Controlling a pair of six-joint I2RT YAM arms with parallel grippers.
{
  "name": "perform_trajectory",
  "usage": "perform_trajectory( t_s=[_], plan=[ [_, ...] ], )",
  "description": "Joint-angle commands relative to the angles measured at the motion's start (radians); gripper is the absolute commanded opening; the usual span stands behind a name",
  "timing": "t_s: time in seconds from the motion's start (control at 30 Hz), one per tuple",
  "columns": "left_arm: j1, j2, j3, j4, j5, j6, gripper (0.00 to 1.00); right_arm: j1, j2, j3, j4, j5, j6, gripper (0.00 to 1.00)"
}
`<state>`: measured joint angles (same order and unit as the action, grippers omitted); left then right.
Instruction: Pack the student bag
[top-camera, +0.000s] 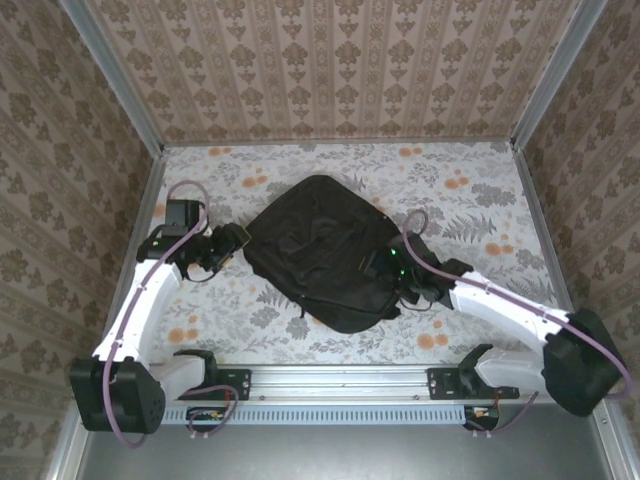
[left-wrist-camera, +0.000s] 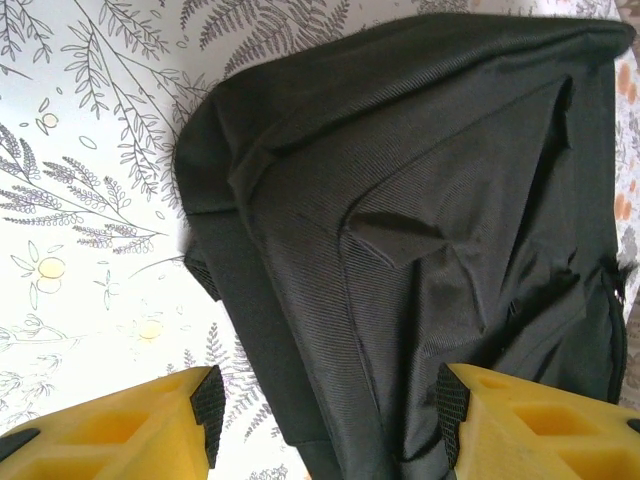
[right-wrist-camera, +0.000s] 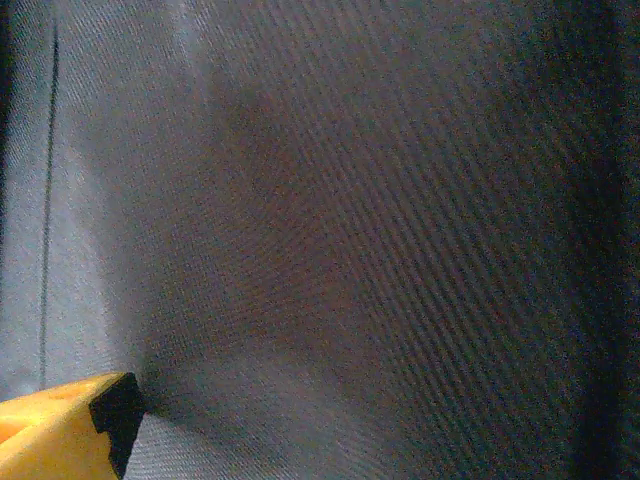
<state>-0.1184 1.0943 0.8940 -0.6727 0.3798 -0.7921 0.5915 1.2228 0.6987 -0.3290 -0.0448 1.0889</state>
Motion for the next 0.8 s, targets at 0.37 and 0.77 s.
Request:
perform_trajectory(
  t_s=[0.37,0.77],
  plan=[
    [-0.017,-0.068,-0.038,-0.007,0.027,0.013,0.61,-0.175,0.280,0.559,-0.158,-0.056,-0.380,0.88],
    [-0.010,-0.063,0.032,-0.012,0.014,0.032,0.61,0.261,0.156,0.035,0.530,-0.237,-0.073,0.77]
  ],
)
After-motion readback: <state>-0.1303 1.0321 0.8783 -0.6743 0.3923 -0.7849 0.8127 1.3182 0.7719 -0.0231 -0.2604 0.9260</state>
